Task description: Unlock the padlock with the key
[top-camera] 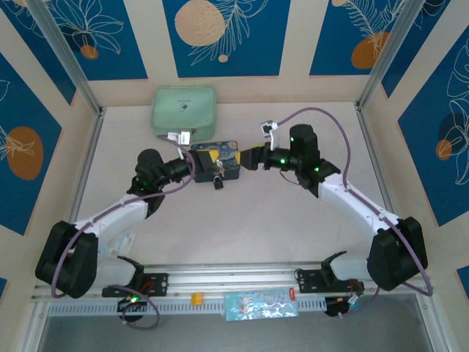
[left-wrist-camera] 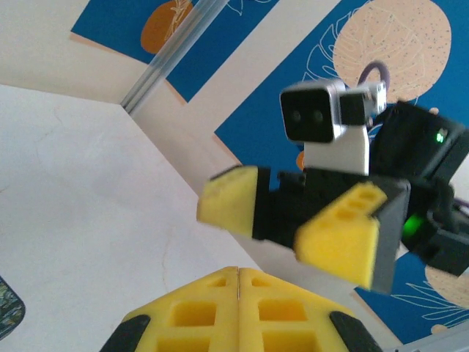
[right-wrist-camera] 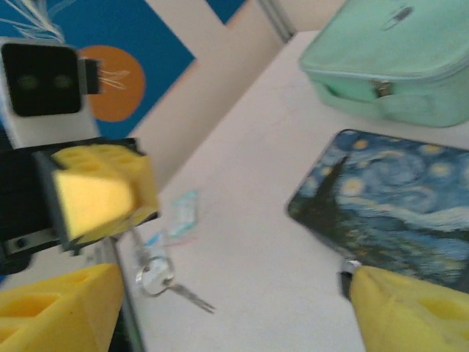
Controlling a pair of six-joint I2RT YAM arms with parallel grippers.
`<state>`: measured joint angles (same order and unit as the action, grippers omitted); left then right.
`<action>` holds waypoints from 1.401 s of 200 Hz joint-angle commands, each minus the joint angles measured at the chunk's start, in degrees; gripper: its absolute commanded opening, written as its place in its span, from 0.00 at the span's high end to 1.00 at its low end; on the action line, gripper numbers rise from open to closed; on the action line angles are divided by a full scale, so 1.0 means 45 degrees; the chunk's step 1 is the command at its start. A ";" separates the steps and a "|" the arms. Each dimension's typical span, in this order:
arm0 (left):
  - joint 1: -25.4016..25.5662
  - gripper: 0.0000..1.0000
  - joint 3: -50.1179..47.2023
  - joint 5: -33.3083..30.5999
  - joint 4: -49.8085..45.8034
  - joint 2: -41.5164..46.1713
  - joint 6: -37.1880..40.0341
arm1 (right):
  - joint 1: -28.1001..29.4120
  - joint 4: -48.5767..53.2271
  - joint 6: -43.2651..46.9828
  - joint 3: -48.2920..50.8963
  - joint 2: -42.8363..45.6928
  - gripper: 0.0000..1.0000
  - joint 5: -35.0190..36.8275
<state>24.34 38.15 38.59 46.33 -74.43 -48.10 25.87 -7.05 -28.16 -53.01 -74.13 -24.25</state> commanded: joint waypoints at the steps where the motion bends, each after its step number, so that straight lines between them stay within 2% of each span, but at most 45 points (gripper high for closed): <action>1: -0.0115 1.00 0.0438 0.0546 0.1540 -0.0206 -0.0678 | 0.0273 -0.3737 -0.2530 0.1171 0.0324 0.23 -0.1320; 30: -0.0025 1.00 0.0276 0.0479 0.1958 -0.0256 -0.1020 | 0.0916 -0.5982 -0.3683 0.2139 0.0039 0.35 -0.0579; 53: 0.0113 1.00 0.0118 0.0314 0.2048 -0.0188 -0.1070 | 0.1193 -0.7615 -0.4502 0.2055 -0.0834 0.46 -0.0952; 96: 0.0256 1.00 -0.0087 0.0293 0.2108 -0.0052 -0.1174 | 0.1449 -0.8439 -0.4717 0.1467 -0.1716 0.50 -0.1217; 163: 0.0314 1.00 -0.0245 0.0156 0.2850 -0.0358 -0.1797 | 0.1517 -0.8877 -0.4987 0.1650 -0.1790 0.53 -0.1245; 213: 0.0450 1.00 -0.0236 0.0060 0.2963 -0.0478 -0.1909 | 0.1556 -0.9391 -0.5356 0.1451 -0.2322 0.58 -0.1597; 260: 0.0471 1.00 -0.0289 -0.0095 0.2926 -0.0414 -0.1905 | 0.1559 -0.9657 -0.5597 0.1449 -0.2575 0.68 -0.1739; 280: 0.0487 1.00 -0.0294 -0.0157 0.2917 -0.0448 -0.1909 | 0.1557 -0.9671 -0.5611 0.1468 -0.2592 0.76 -0.1759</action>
<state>25.96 37.36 38.35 56.60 -76.36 -56.49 32.64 -49.08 -53.15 -45.01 -85.32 -31.40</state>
